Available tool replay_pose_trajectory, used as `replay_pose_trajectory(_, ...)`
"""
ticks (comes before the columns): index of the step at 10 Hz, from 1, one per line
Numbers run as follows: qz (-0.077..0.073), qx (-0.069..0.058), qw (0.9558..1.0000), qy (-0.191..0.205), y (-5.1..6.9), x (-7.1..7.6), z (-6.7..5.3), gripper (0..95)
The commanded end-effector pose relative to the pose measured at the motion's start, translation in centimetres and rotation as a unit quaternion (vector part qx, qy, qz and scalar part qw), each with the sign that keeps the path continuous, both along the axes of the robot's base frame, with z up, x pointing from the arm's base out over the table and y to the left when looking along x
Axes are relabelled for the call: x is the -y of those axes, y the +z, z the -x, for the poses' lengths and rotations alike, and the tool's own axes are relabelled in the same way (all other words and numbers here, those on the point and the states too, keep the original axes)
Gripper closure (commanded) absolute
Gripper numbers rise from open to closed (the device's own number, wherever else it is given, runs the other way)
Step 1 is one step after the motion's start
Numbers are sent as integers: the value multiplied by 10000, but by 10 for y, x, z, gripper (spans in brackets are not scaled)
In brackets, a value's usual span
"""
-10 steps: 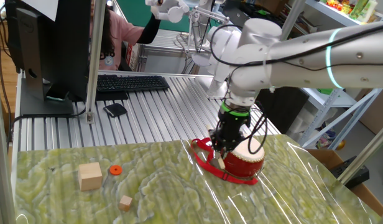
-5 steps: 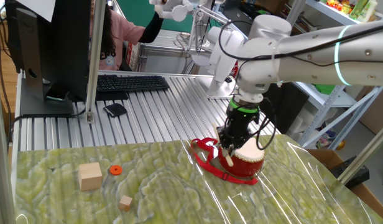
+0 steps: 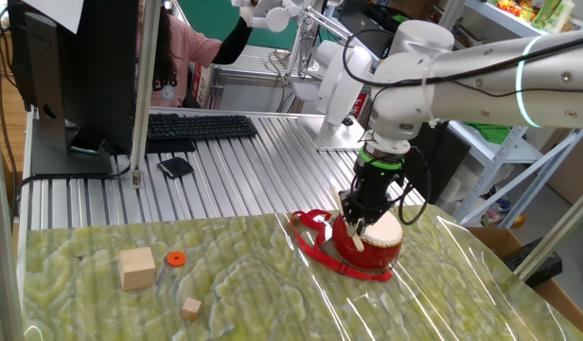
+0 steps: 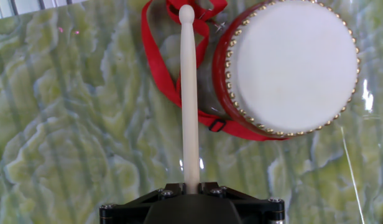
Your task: Play the drum
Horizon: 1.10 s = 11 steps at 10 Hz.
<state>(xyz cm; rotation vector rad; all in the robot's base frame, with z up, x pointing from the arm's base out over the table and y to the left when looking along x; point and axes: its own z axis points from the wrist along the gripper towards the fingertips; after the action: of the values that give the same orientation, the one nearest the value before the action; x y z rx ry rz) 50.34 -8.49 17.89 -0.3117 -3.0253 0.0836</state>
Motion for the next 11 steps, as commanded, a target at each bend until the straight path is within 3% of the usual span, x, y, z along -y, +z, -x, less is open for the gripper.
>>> replay_pose_trajectory(1, 21, -21, 10000, -61, 0, 1, 0, 950)
replay_pose_trajectory(4, 89, -175, 9988, -441, -1, 4, -2, 950)
replay_pose_trajectory(6, 177, -263, 9946, -984, -3, 8, -4, 950)
replay_pose_trajectory(9, 306, -199, 9874, -1543, -4, 11, -7, 950)
replay_pose_trajectory(10, 375, -141, 9801, -1943, -4, 11, -7, 950)
replay_pose_trajectory(11, 390, -105, 9770, -2096, -4, 11, -7, 950)
